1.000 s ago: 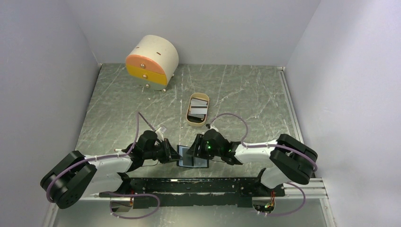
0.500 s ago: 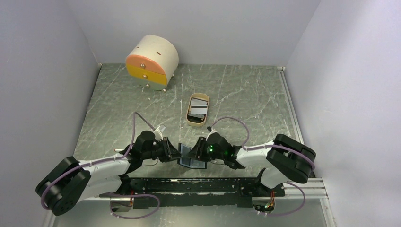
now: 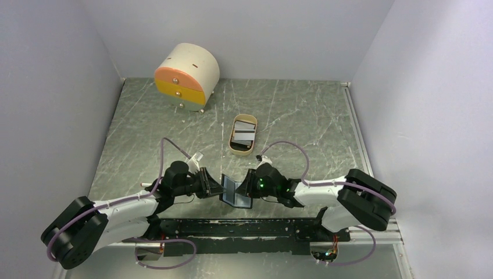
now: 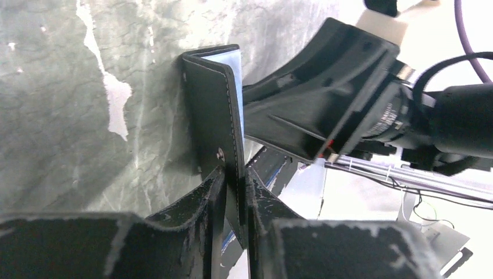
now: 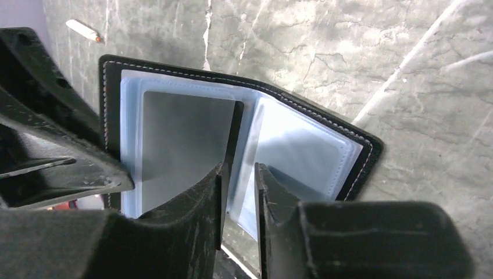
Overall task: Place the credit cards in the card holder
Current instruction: Turn over the card slot in the card holder.
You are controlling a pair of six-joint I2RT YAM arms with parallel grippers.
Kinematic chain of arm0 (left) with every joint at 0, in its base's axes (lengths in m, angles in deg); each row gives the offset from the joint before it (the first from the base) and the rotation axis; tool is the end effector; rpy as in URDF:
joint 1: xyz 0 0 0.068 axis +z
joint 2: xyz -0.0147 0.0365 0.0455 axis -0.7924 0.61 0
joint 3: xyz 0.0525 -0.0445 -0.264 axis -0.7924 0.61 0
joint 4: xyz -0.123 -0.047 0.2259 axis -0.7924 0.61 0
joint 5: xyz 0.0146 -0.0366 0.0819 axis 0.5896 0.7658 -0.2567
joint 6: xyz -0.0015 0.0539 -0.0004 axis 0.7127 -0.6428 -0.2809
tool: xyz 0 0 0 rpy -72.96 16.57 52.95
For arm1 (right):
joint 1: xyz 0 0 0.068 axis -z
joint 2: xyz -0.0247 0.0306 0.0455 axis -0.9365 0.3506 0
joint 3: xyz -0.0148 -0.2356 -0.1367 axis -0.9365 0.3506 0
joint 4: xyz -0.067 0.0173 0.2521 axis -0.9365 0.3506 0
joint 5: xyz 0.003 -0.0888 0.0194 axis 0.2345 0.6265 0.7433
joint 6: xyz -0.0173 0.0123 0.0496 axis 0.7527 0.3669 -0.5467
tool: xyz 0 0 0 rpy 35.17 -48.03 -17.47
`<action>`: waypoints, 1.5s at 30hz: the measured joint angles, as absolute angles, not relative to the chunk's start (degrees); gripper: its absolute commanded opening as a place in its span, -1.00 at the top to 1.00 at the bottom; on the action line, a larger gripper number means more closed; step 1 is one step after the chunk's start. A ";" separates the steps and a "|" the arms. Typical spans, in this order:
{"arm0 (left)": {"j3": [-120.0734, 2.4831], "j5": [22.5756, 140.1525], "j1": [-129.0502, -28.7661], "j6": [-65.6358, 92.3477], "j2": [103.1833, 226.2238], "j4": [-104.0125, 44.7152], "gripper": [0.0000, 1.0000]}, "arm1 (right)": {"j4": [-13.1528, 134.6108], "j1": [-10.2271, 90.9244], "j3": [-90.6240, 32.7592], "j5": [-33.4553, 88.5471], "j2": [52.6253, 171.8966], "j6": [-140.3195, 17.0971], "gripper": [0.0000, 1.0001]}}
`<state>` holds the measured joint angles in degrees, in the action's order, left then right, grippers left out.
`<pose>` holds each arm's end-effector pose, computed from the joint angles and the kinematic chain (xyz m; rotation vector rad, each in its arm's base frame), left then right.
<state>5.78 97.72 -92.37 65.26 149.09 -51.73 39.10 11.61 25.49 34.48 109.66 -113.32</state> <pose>0.1274 -0.1260 0.1348 -0.1801 2.3956 -1.4452 0.1266 0.2023 0.1338 0.0064 2.4493 1.0630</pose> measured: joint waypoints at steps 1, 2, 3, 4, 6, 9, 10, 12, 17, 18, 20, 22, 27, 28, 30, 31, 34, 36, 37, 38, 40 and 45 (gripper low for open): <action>5.84 97.92 -92.37 65.35 148.98 -52.30 0.76 | 39.05 11.61 25.49 34.50 110.31 -112.99 0.49; 5.98 98.12 -92.42 65.46 148.91 -53.04 0.81 | 38.48 11.61 25.49 34.35 111.23 -112.84 0.51; 6.06 98.31 -92.44 65.54 148.93 -53.48 0.82 | 37.54 11.61 25.25 34.10 112.06 -112.62 0.51; 6.08 98.45 -92.44 65.63 148.98 -53.72 0.82 | 37.17 11.61 25.14 33.95 112.46 -112.55 0.51; 6.11 98.69 -92.46 65.59 149.57 -54.37 0.82 | 36.19 11.61 24.75 33.51 113.55 -112.38 0.51; 6.22 98.99 -92.48 65.65 150.97 -55.97 0.82 | 35.10 11.61 24.57 33.14 114.49 -112.31 0.50; 6.30 99.12 -92.48 65.65 151.36 -56.56 0.82 | 34.92 11.61 24.57 33.10 114.55 -112.31 0.50; 6.35 99.47 -92.48 65.65 152.21 -57.74 0.82 | 34.68 11.61 24.66 33.06 114.60 -112.31 0.50; 6.37 100.46 -92.53 65.61 154.51 -60.67 0.82 | 33.11 11.61 25.29 32.86 114.82 -112.40 0.39; 6.35 100.48 -92.55 65.57 154.97 -60.87 0.82 | 32.82 11.61 25.34 32.79 114.86 -112.40 0.37; 6.11 100.46 -92.61 65.26 155.91 -60.89 0.78 | 32.52 11.61 25.38 32.64 114.88 -112.40 0.35; 5.49 100.54 -92.75 64.93 157.09 -61.15 0.77 | 32.34 11.61 25.40 32.62 114.88 -112.40 0.34; 5.06 100.59 -93.07 64.45 159.82 -62.88 0.81 | 32.34 11.61 25.38 32.66 114.90 -112.31 0.28; 4.71 100.57 -93.12 64.28 160.43 -62.83 0.82 | 32.39 11.61 25.38 32.73 114.84 -112.20 0.26; 3.81 100.59 -93.25 63.84 161.74 -62.68 0.82 | 33.02 11.61 25.38 33.19 114.18 -111.94 0.21; 3.48 100.59 -93.36 63.71 162.27 -62.66 0.82 | 33.94 11.61 25.38 33.76 113.33 -111.59 0.17; 2.61 100.59 -93.73 63.45 163.88 -62.75 0.82 | 37.33 11.61 25.38 35.88 110.58 -110.76 0.07; 2.11 100.63 -93.95 63.27 165.02 -62.92 0.82 | 40.30 11.61 25.38 37.67 108.26 -110.00 0.03; 1.84 100.68 -94.04 63.25 165.57 -63.03 0.82 | 41.72 11.61 25.38 38.43 107.19 -109.71 0.00; 1.69 100.76 -94.14 63.25 165.98 -63.18 0.82 | 43.51 11.61 25.36 39.42 105.85 -109.30 -0.02; 1.54 100.81 -94.25 63.25 166.62 -63.49 0.82 | 47.31 11.61 25.25 41.36 103.10 -108.34 -0.08; 1.54 100.85 -94.28 63.29 166.42 -63.31 0.82 | 55.42 11.70 23.46 45.41 96.48 -104.82 -0.32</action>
<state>1.54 100.85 -94.28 63.29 166.42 -63.31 55.42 11.70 23.46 45.41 96.48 -104.82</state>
